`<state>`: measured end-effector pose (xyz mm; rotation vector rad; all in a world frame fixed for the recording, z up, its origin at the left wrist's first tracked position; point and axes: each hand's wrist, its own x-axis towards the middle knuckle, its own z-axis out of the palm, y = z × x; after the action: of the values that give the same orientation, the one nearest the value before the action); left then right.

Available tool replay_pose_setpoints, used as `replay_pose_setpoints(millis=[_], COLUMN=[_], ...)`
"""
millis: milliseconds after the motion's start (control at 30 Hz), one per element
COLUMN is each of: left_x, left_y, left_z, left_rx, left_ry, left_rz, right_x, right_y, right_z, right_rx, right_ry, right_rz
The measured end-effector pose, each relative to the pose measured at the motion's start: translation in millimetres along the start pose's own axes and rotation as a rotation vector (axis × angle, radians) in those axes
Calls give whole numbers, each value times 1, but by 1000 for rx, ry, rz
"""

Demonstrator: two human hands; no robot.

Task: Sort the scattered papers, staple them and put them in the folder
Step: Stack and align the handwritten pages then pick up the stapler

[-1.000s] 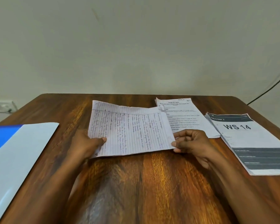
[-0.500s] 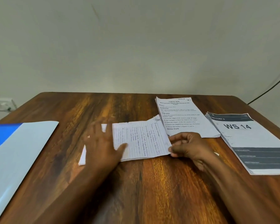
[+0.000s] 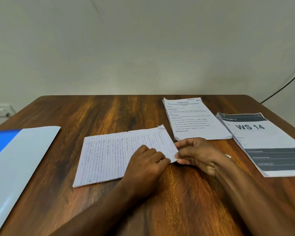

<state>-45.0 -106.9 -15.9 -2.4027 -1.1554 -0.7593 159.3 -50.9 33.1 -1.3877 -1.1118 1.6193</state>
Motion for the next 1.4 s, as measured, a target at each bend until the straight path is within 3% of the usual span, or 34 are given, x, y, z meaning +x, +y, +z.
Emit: replay_pose_setpoints(millis=[167,300,400,600,800,900,1000,1133,1400], left_x=[-1,0,0,0,-1,-1,-1,-1,-1], left_y=[-1,-1,-1,-2,-5,-5,-6,-6,-8], left_z=[-1,-3,-2,0,2,0,0,0,1], left_rx=[-4,-12,-12,-10,-22,-34,-50,-64,-66], left_ry=[-24,-45,-28,-19,-8,-11,-16,-21,-19], left_rz=[20,-6,1,0,-19,-31,-43,-52,-89], right_x=[-10,-12,-10,-6,-8,-14,-16,-9,-7], right_y=[-9,-22,-26,-25,-24,-25,-28,-30,-28], right_z=[-6,-34,-50,-62,-56,-47,-36,-36,-41], right_rx=[-239,-786,-1197,-1267,-1100,-803,-311,109,466], right_ry=[5,365,538,534,470,408,351,255,-21], right_rz=[-88,-321,-212,-43,-158,-258,-312,-237,20])
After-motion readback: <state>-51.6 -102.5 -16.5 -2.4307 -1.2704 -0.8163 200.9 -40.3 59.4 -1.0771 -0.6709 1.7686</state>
